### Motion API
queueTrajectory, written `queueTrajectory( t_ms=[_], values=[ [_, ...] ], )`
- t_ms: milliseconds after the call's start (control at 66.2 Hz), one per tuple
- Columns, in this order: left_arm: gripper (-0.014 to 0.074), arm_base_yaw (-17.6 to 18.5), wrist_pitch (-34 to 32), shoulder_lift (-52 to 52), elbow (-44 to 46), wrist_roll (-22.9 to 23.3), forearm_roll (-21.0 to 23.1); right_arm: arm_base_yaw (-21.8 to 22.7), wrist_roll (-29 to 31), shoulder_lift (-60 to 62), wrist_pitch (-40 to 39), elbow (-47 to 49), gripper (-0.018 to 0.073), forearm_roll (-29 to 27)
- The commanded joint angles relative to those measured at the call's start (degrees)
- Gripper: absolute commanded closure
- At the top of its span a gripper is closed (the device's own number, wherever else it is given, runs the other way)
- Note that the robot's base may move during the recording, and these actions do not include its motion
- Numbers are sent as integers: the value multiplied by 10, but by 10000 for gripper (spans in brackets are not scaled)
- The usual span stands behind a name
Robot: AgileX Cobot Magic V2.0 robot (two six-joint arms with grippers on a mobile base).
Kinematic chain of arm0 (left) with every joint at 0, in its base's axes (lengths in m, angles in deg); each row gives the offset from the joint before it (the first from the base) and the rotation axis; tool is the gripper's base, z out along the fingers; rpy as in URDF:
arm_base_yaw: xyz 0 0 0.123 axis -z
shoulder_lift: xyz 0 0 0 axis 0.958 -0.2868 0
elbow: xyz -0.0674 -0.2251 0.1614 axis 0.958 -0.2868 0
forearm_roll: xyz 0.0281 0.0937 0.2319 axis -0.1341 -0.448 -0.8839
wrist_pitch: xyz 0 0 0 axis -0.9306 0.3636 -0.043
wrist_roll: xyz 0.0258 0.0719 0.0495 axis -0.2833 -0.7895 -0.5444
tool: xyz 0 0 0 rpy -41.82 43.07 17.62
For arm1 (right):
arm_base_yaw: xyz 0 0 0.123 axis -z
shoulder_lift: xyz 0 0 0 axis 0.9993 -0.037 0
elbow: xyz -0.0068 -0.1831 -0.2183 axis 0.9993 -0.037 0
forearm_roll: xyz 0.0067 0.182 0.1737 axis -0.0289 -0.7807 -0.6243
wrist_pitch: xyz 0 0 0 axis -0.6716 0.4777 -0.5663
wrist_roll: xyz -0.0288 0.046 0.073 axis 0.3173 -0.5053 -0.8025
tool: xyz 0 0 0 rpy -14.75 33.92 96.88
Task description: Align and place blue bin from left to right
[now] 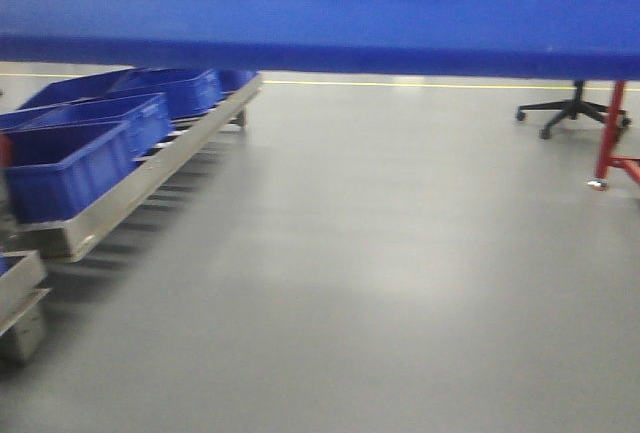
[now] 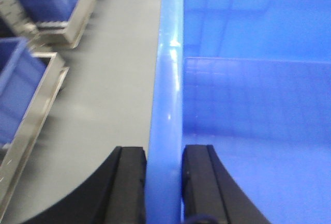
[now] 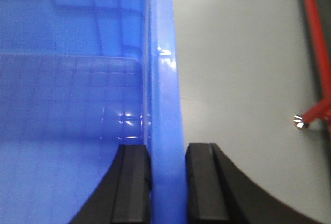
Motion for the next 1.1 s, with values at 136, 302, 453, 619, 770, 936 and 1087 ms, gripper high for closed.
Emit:
queueTrajectory(
  t_ms=[136, 302, 453, 619, 770, 936, 1087],
  values=[
    [707, 15, -72, 1, 7, 2, 19, -10, 0, 4, -84, 5, 629, -6],
    [707, 15, -72, 1, 7, 2, 19, -10, 0, 4, -84, 5, 629, -6],
    [707, 15, -72, 1, 7, 2, 19, -10, 0, 4, -84, 5, 629, -6],
    [707, 15, -72, 1, 7, 2, 19, -10, 0, 4, -84, 5, 629, -6],
    [707, 15, -72, 1, 7, 2, 19, -10, 0, 4, -84, 5, 629, -6],
    [707, 15, -72, 1, 7, 2, 18, -10, 0, 4, -85, 5, 629, -6],
    [707, 15, -72, 1, 7, 2, 18, -10, 0, 4, -85, 5, 629, -6]
  ],
)
